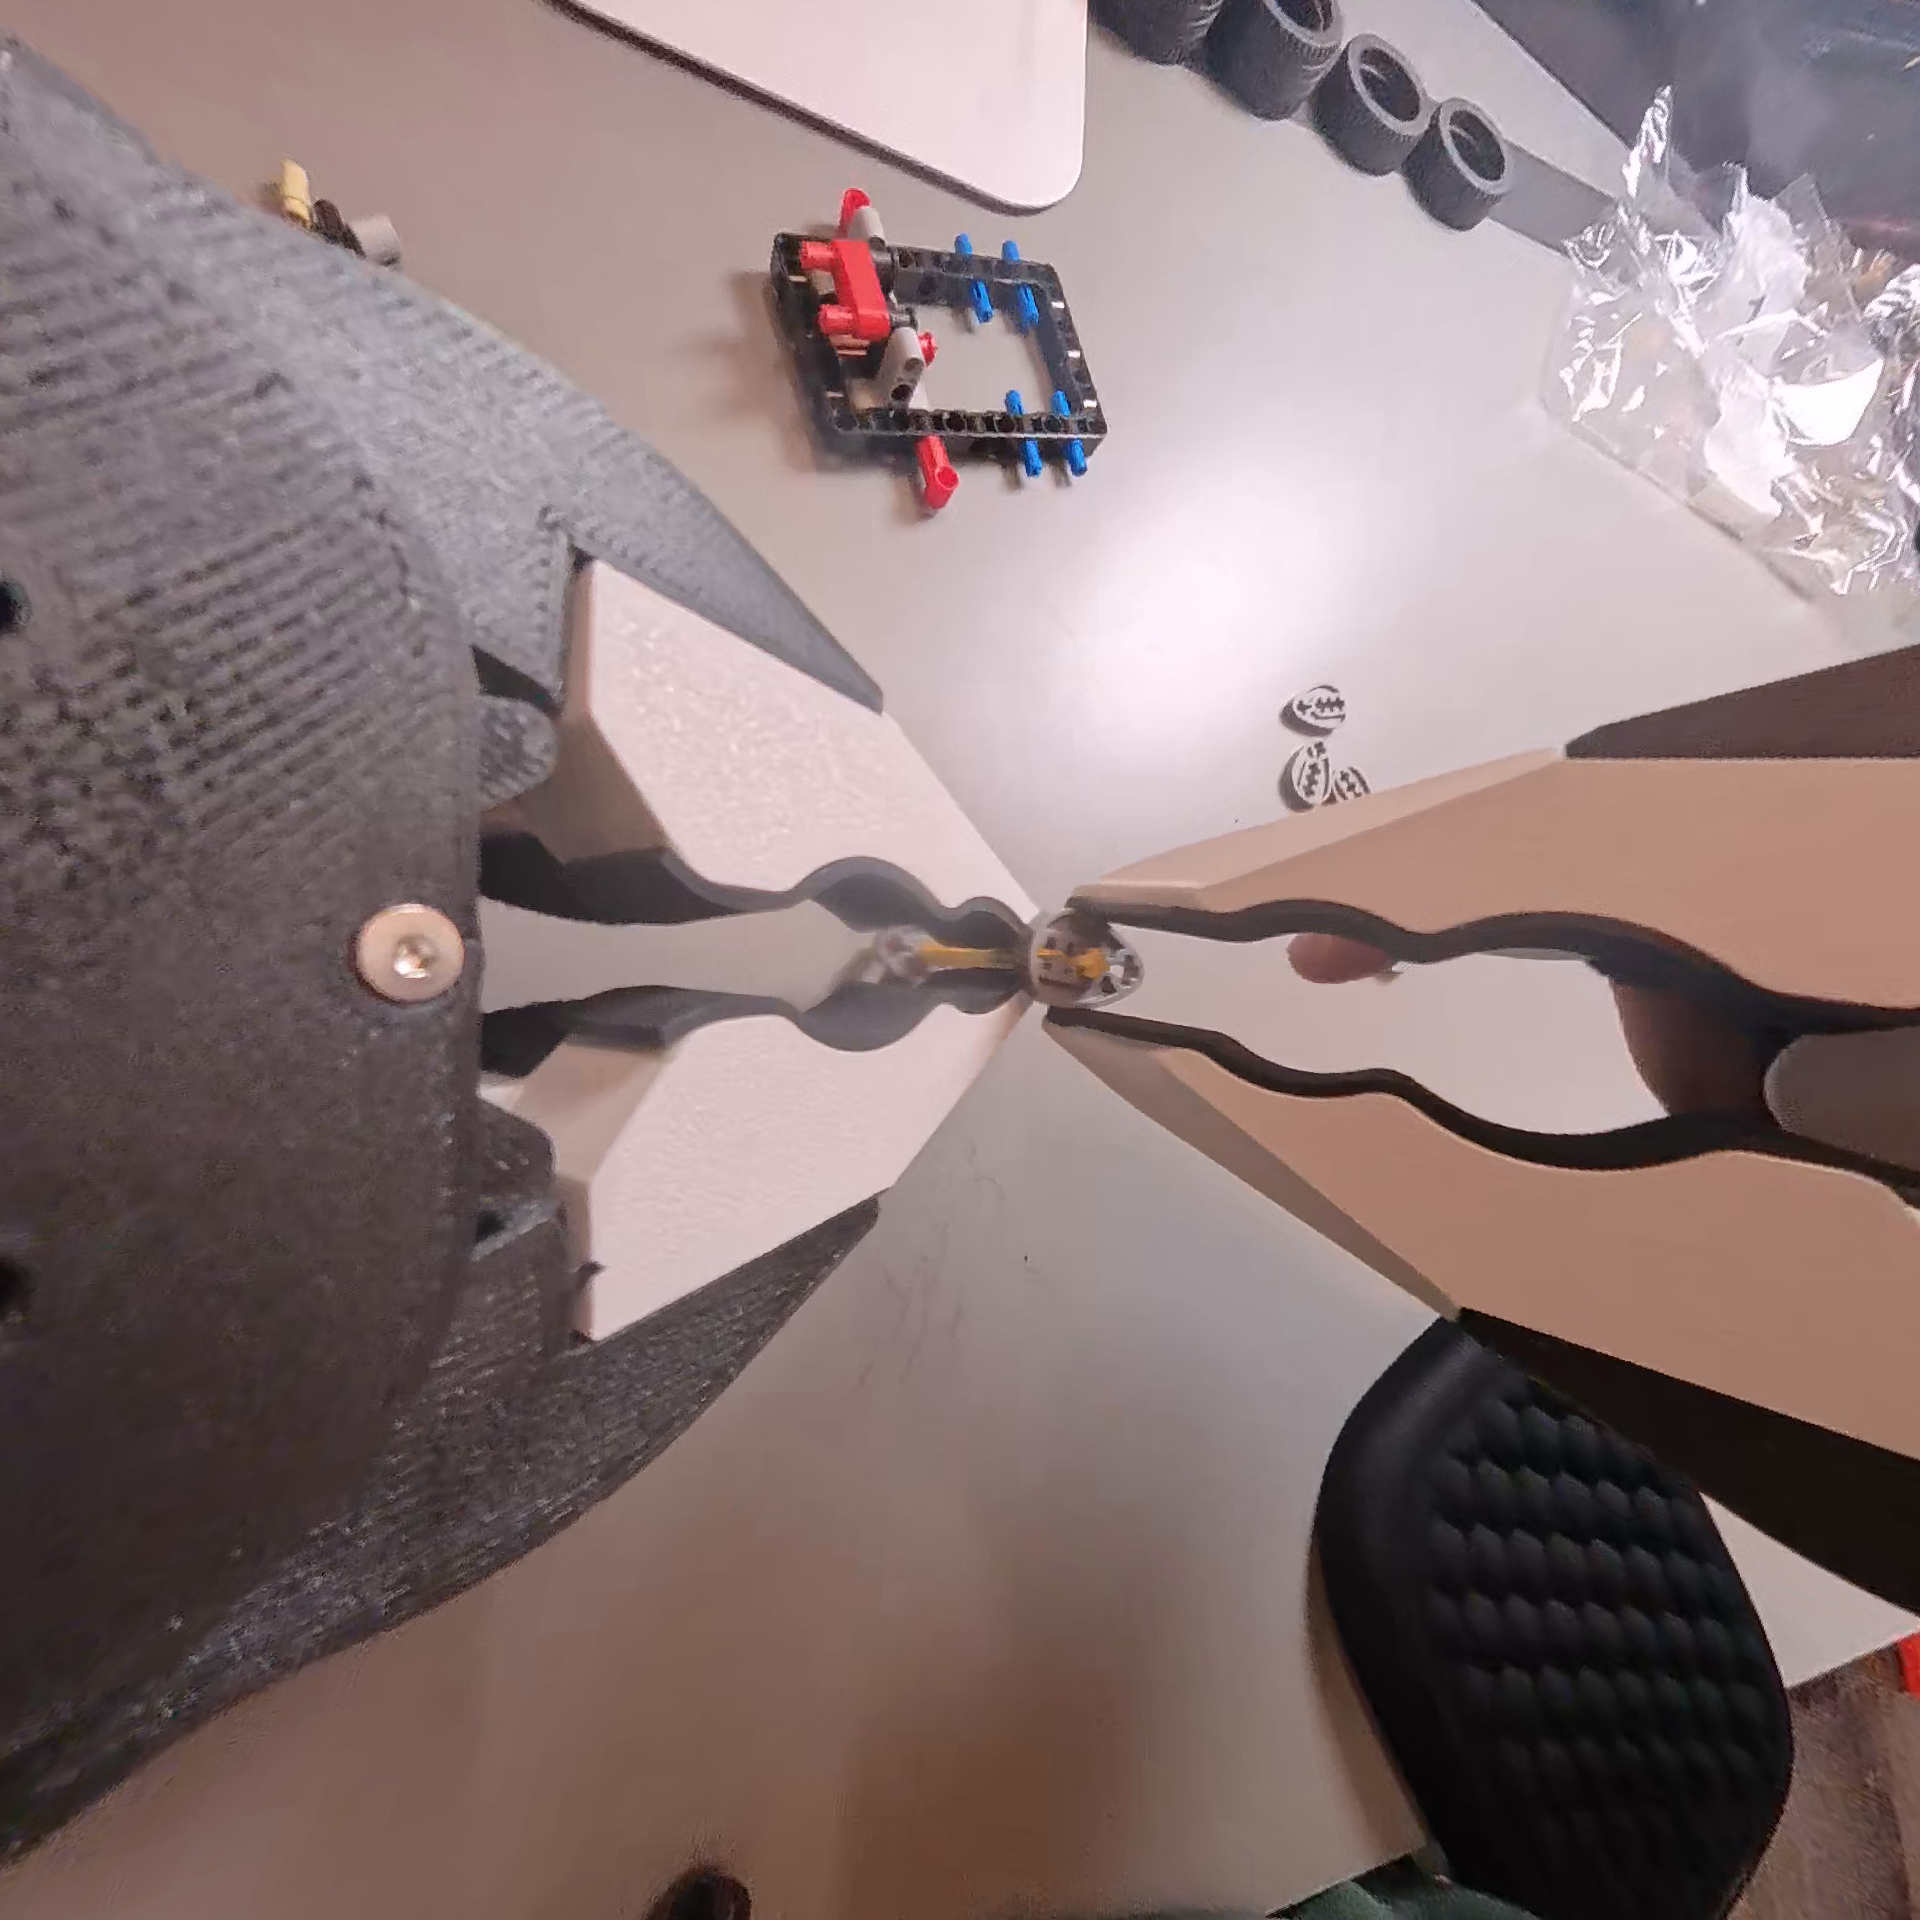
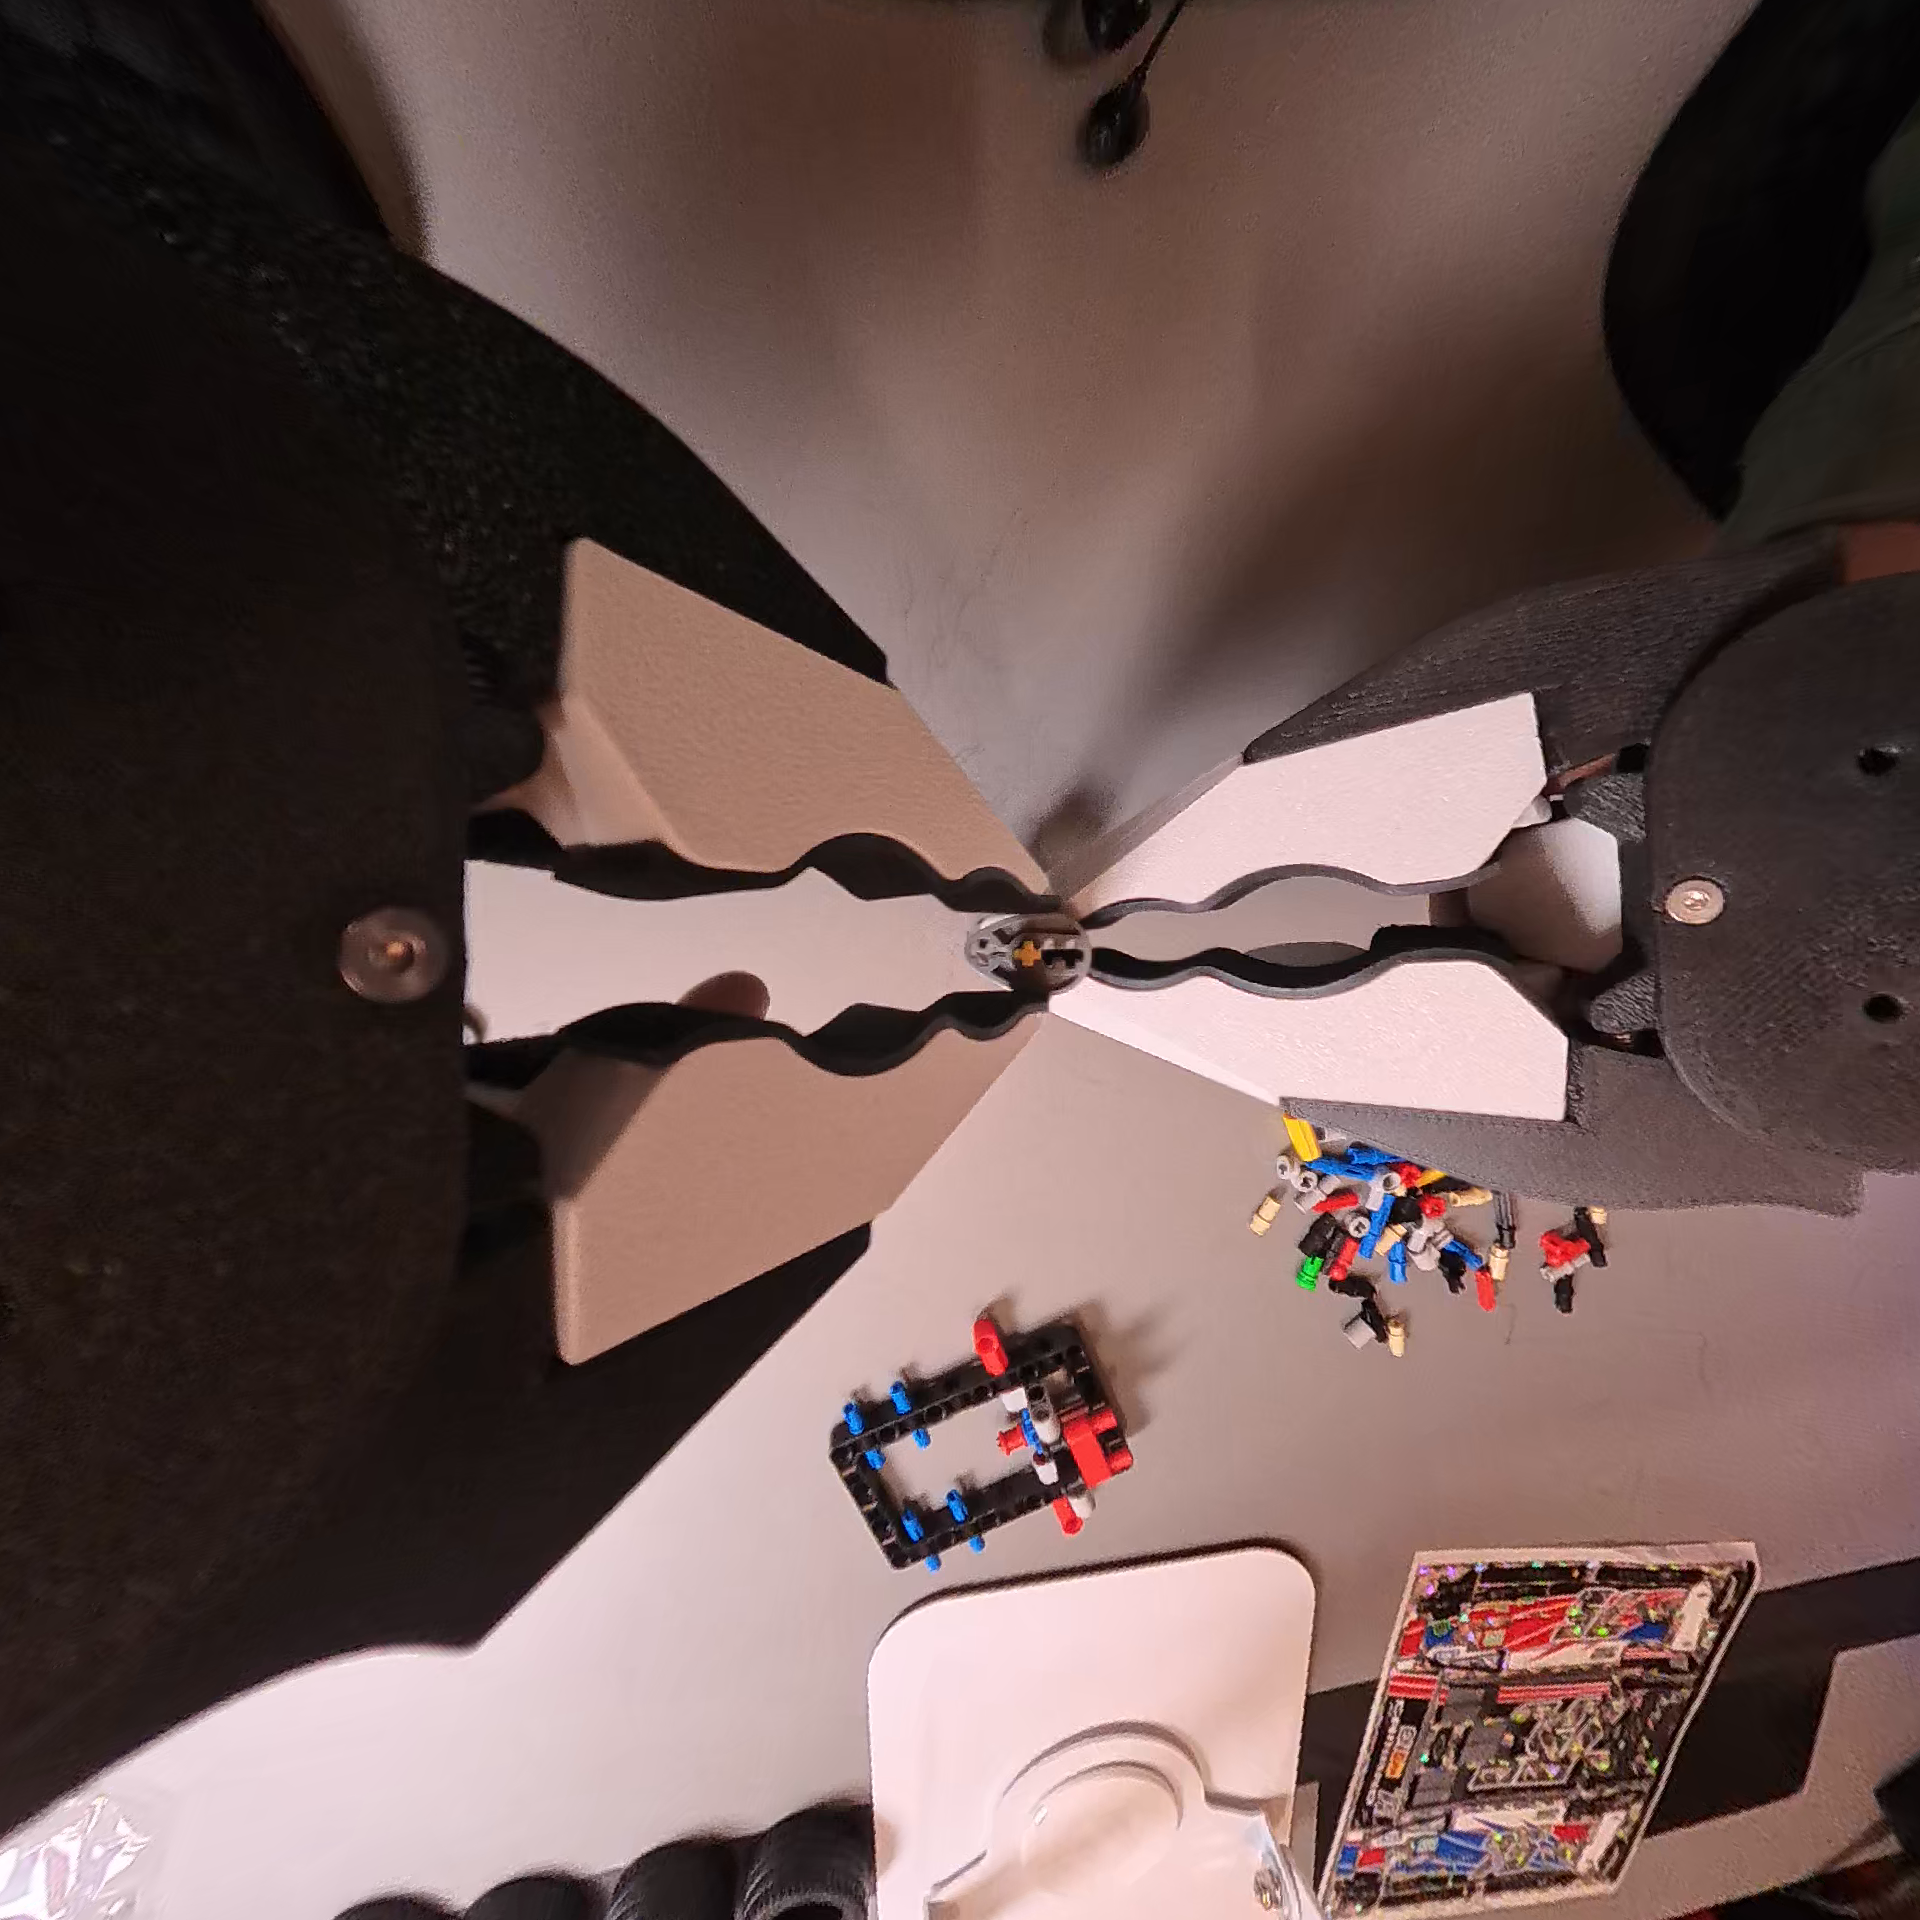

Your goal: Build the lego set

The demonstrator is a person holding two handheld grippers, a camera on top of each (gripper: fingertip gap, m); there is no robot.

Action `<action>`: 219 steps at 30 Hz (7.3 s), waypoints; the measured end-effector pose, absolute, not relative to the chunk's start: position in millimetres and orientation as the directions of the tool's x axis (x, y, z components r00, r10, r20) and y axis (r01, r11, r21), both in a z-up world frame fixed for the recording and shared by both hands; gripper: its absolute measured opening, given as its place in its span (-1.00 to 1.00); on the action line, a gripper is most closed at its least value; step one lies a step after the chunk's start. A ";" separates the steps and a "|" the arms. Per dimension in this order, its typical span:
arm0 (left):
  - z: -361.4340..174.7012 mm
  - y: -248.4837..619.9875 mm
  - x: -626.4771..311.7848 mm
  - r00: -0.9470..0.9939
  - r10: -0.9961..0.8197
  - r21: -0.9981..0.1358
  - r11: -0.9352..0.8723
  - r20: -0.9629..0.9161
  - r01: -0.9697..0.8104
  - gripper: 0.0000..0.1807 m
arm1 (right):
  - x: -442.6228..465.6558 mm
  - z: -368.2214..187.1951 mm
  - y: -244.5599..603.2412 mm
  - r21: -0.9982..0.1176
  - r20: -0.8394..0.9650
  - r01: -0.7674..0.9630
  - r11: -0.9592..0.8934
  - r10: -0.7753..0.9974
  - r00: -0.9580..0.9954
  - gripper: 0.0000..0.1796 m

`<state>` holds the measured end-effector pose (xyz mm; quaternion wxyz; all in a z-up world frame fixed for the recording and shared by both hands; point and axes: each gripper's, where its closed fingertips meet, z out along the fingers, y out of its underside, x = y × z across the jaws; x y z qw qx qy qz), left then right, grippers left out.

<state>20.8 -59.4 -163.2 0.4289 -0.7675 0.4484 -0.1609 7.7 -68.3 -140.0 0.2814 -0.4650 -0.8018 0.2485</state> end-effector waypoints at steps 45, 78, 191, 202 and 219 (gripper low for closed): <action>-114.8 -86.8 3.4 0.474 -0.866 -0.961 -0.245 0.159 -0.125 -0.98 | 37.9 -73.0 -63.6 -0.988 -0.095 0.153 -0.036 0.911 -0.401 -0.85; -142.6 -113.8 28.3 0.274 -0.928 -0.924 -0.316 0.252 -0.217 -0.98 | 23.1 -91.5 -114.4 -0.875 0.245 0.193 0.444 0.750 -0.615 -0.85; -153.2 -99.0 10.7 0.396 -0.916 -0.929 -0.091 -0.063 -0.358 -0.98 | 8.0 -95.3 -109.8 -0.896 0.282 0.178 0.406 0.832 -0.479 -0.86; -148.9 -72.1 -14.6 0.561 -0.825 -0.944 -0.131 -0.066 -0.303 -0.85 | 0.7 -89.0 -88.4 -0.905 0.331 0.136 0.402 0.870 -0.366 -0.98; -105.0 -44.9 -49.8 0.763 -0.645 -0.991 -0.125 0.048 -0.043 -0.36 | -9.9 -105.9 -54.9 -0.881 0.423 0.133 0.454 0.881 -0.212 -0.98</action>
